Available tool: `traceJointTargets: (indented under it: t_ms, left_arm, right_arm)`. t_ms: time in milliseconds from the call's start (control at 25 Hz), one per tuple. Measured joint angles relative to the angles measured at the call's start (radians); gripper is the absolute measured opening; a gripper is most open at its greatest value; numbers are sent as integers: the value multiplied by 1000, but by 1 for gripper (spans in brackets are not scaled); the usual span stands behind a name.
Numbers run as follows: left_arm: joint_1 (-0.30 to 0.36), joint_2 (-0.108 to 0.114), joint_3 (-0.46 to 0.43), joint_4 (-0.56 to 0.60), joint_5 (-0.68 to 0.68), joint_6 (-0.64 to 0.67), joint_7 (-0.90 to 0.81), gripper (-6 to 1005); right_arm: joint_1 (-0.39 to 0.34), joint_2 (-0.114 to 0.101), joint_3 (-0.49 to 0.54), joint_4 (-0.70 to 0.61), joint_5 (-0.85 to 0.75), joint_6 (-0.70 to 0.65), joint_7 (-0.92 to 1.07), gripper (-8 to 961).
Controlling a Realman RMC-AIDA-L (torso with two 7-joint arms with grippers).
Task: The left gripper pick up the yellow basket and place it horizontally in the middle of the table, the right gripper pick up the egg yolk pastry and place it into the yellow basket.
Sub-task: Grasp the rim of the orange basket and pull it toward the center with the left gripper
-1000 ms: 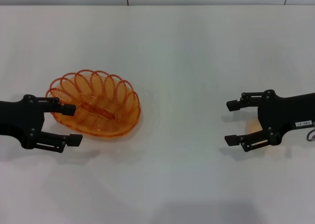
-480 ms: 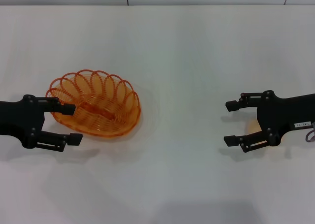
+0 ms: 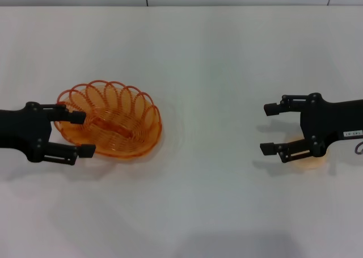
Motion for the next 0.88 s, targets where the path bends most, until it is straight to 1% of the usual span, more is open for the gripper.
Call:
traceJointTargets:
  t_ms: [80,200,360,480,560,600,640,720,800,880]
  left_arm:
    - [-3,-1,-5,5,-1,-3,-31,838]
    - [-7,-6,-6,45,-1,-3,-118,836]
    - [-3,-29,-4,173,5,0,-309,833]
    - [-1,-35,-3,253,15,4,-430,830]
    - [-6,-30,-4,299,28,4,-518,829]
    - [-15,-18,-5,335,48,-1,-612,828]
    - [-15,-18,-5,335,48,-1,-612,828]
    - [-32,-3,-6,357,79,-8,-711,826]
    - [-57,11,-5,371,135,-20,-805,825]
    - [-84,16,-3,376,205,-32,-857,823]
  right_arm:
    - [0,2,4,0,0,2,-1,873]
    - [-1,5,9,0,0,8,-6,873]
    - [-11,10,33,-1,7,9,-26,873]
    - [-19,17,71,-1,11,7,-46,873]
    - [-21,18,83,-1,12,4,-51,873]
    - [-22,18,86,-1,13,4,-52,873]
    - [-22,18,87,-1,13,4,-54,873]
    - [-23,20,87,-1,13,5,-60,873]
    - [-24,23,87,-1,13,6,-67,873]
    - [-25,26,87,-1,13,8,-74,873]
